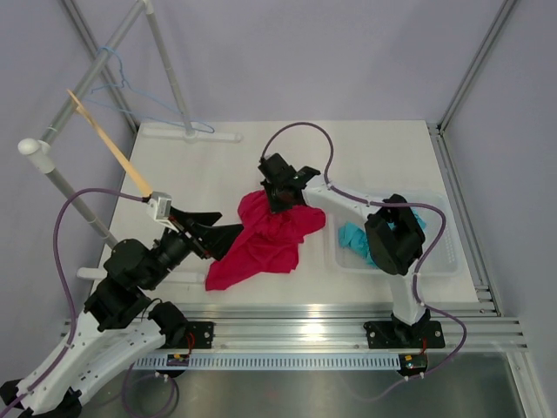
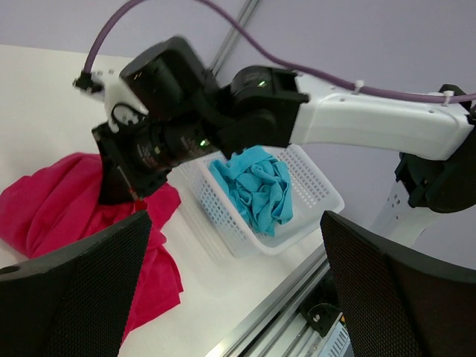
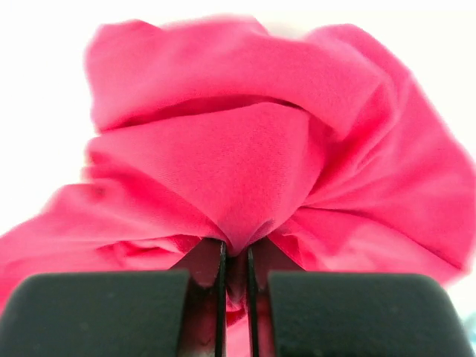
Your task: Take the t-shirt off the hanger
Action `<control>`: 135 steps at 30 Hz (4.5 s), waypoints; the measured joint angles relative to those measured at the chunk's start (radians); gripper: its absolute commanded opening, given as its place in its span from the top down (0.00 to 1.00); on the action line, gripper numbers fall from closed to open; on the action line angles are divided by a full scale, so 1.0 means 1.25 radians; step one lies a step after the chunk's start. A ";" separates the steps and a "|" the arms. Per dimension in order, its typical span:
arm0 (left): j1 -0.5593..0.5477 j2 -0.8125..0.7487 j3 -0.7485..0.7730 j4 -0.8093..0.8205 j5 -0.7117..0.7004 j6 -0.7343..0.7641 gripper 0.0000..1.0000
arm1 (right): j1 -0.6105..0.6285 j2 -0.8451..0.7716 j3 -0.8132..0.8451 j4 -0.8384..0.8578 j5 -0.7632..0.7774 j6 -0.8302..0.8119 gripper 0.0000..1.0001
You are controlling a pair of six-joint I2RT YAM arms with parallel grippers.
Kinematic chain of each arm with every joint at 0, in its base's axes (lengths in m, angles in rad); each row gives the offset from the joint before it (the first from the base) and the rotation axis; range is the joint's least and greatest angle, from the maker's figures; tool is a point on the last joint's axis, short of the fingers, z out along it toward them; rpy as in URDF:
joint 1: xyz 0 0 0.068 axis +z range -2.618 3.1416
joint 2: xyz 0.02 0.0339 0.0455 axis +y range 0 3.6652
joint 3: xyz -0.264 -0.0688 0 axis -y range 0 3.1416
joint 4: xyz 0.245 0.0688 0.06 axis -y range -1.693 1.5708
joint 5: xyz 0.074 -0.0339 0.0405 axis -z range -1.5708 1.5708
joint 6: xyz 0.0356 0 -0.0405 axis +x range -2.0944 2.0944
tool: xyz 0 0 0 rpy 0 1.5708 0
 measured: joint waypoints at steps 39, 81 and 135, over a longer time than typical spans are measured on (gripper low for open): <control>-0.001 0.285 -0.116 0.097 -0.029 -0.053 0.01 | -0.154 -0.732 0.020 -0.325 0.399 -0.146 1.00; -0.017 0.428 -0.157 0.252 -0.019 -0.050 0.01 | -0.438 -0.732 -0.627 0.002 0.310 0.168 0.21; -0.117 0.453 0.057 0.191 -0.130 0.102 0.01 | -0.207 -0.824 -0.398 0.018 0.053 0.100 0.00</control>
